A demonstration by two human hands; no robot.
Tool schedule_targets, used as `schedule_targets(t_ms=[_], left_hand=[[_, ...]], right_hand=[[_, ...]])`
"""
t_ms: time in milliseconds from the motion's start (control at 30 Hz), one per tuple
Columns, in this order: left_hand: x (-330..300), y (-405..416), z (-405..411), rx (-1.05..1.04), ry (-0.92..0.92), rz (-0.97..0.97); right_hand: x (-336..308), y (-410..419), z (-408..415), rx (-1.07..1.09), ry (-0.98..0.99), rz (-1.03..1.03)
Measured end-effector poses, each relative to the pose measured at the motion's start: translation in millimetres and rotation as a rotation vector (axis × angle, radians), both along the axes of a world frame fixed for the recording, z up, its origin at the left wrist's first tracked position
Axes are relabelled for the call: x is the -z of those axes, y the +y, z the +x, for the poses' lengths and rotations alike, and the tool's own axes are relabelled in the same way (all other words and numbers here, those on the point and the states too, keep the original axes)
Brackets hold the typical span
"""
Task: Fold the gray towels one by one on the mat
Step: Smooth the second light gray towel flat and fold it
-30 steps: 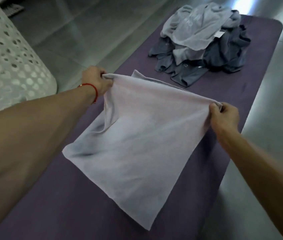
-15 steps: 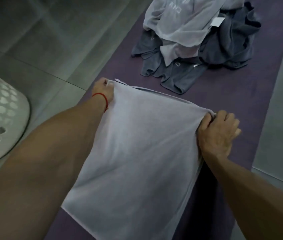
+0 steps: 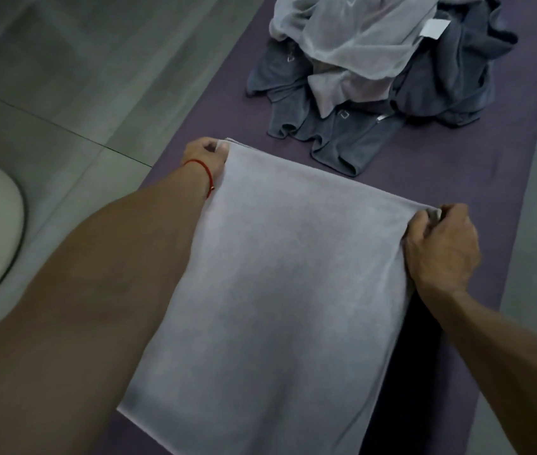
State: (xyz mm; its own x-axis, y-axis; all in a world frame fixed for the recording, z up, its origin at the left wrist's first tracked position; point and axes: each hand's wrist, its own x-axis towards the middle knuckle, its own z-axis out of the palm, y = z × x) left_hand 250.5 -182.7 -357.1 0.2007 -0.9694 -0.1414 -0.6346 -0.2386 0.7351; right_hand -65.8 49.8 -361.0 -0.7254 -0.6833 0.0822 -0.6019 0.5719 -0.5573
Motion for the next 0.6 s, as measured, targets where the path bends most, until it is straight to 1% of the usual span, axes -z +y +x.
schedule_targets(t_ms=[100,167,233,267,300,367,400,433,500,567,600], left_hand=[[-10,1,-2,0.019,0.005,0.040],[-20,8,8,0.014,0.077,0.103],[-27,32,30,0.041,0.177,0.151],[-31,54,43,0.086,0.163,0.119],[-34,79,56,0.132,0.087,0.053],[-34,140,92,0.185,-0.205,-0.060],[-33,173,109,0.182,-0.359,-0.065],[-33,206,126,0.150,-0.465,-0.015],[-32,265,149,0.047,-0.599,0.123],[-29,303,164,0.006,-0.709,0.161],[-28,315,171,-0.005,-0.736,0.175]], right_hand=[[-1,1,1,0.001,0.042,0.026],[-2,3,2,-0.022,0.048,0.028],[-3,4,2,-0.039,0.037,0.039],[-5,4,3,-0.041,0.034,0.047],[-7,5,3,-0.044,0.036,0.048],[-9,6,5,-0.058,0.028,0.052],[-11,6,5,-0.065,0.011,0.050],[-11,5,4,-0.085,-0.008,0.052],[-9,8,-6,-0.183,-0.055,0.091],[-18,14,-20,-0.297,-0.149,0.175],[-27,18,-22,-0.315,-0.189,0.218]])
